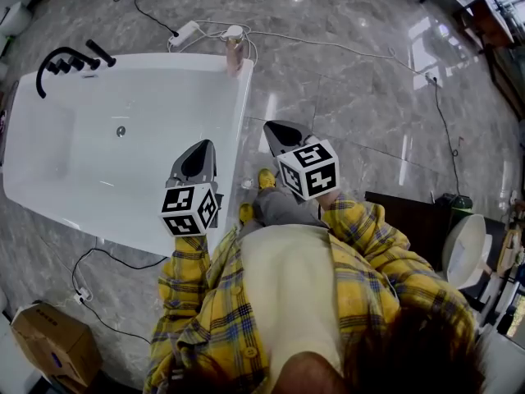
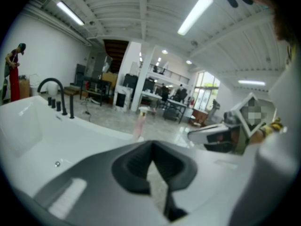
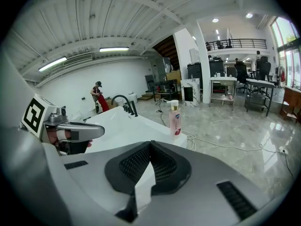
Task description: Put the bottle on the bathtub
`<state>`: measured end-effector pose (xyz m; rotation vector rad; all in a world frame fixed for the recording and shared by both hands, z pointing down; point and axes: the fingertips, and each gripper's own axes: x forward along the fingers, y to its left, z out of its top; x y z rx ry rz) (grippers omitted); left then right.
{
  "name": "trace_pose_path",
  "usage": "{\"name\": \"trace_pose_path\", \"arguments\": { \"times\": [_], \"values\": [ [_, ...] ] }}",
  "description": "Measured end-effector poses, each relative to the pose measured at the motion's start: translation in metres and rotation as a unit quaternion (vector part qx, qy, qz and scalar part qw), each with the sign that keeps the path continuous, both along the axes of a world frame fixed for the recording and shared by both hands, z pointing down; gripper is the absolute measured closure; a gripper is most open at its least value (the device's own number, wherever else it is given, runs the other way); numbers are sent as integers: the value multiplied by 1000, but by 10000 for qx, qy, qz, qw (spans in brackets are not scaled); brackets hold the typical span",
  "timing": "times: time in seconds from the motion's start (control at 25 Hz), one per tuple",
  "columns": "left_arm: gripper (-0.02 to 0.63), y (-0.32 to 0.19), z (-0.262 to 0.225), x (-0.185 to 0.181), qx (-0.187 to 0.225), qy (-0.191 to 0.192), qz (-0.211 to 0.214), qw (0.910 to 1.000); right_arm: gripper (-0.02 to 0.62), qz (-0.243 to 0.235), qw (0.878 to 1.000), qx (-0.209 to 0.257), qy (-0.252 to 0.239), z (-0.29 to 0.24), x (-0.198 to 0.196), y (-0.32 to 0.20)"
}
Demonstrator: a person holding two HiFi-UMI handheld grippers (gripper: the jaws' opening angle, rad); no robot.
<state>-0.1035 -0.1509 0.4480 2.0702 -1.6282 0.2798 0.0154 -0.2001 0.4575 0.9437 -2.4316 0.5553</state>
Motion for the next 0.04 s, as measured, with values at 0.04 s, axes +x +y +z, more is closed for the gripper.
{"name": "trace_pose_path", "arguments": {
  "times": [0.04],
  "values": [
    [598, 2, -1, -1, -3, -4, -6, 10000, 583, 1, 10000, 4, -4, -1, -1, 1]
  ]
}}
